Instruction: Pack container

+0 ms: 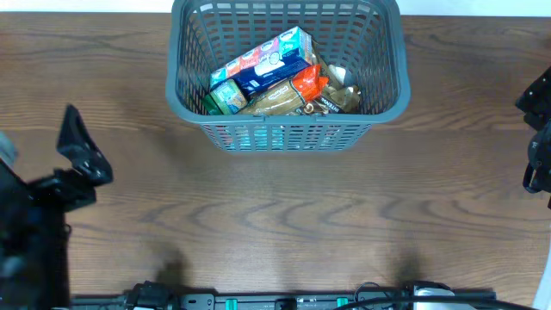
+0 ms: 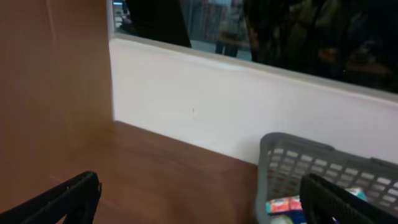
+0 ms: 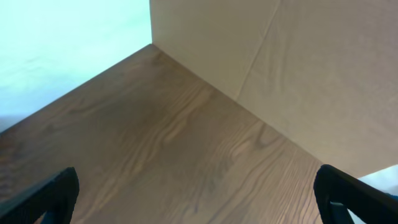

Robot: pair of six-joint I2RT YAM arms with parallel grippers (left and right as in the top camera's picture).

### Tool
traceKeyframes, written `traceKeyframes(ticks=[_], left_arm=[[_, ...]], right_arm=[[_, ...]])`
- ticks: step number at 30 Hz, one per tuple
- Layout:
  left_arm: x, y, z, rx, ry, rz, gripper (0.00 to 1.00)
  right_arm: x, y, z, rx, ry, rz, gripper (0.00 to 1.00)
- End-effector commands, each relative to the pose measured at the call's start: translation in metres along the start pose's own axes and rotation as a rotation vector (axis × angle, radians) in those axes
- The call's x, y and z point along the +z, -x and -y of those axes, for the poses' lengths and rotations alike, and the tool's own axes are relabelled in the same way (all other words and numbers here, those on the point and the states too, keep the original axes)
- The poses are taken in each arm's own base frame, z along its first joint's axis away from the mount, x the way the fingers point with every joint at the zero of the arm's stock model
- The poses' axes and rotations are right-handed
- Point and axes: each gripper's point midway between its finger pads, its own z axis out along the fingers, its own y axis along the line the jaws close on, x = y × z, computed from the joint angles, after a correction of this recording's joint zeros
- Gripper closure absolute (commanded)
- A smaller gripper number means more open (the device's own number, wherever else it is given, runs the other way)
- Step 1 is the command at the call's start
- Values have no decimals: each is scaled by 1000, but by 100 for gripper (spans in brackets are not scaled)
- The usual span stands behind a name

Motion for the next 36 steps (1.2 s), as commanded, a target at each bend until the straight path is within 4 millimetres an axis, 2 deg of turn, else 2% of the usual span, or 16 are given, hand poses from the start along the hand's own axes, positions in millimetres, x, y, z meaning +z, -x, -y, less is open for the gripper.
traceKeyframes(ticks=[1,12,23,29,36], left_arm=[[3,-32,-3,-72,-11,-22,2],[15,-138,-6,-157,-93,-51,1],[30,-222,-18,-217,-69,-122,1],[33,-251,-21,-215,-75,-134,1],[35,-271,-23,-218,-84,-127,1]], right_arm=[[0,3,5,18,-20,10,1],[-1,3,5,18,-20,10,1],[-1,3,5,17,-20,10,1],[-1,3,5,18,-20,10,1],[-1,3,5,18,-20,10,1]])
